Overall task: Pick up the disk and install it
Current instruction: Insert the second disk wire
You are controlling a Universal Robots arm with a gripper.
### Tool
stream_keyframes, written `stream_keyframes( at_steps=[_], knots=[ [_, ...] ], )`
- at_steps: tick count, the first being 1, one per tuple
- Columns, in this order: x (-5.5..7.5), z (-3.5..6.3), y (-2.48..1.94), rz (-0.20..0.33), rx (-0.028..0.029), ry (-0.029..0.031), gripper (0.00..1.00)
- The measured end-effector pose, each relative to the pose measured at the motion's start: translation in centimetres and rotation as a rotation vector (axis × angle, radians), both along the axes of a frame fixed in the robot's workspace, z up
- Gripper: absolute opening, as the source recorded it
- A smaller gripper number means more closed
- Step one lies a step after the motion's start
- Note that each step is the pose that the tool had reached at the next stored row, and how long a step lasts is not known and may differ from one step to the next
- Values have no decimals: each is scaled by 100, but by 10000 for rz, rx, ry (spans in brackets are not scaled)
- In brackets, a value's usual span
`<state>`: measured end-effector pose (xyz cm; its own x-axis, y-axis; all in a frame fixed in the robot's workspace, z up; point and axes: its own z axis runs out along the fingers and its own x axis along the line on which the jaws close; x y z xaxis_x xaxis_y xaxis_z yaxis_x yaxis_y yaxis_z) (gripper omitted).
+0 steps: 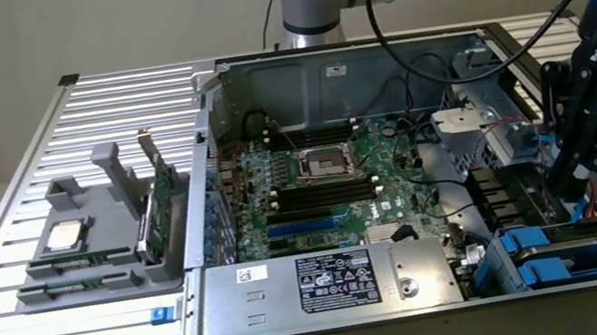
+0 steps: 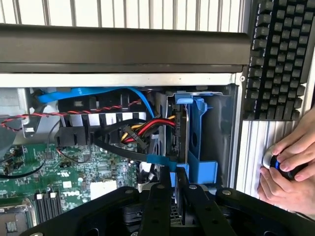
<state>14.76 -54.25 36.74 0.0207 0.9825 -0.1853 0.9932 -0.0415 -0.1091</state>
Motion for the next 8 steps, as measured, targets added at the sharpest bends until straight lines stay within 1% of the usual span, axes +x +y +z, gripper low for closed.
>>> stream_keyframes(
  at_steps=[1, 2, 3, 4, 8],
  knots=[
    [-1, -6, -13, 1, 10, -1, 16],
    [-4, -15, -29, 1, 41, 0, 16],
    [-6, -26, -46, 0, 92, 0, 16],
    [-8, -34, -63, 1, 149, 0, 16],
    [-11, -70, -127, 3, 410, 0, 16]
  ],
)
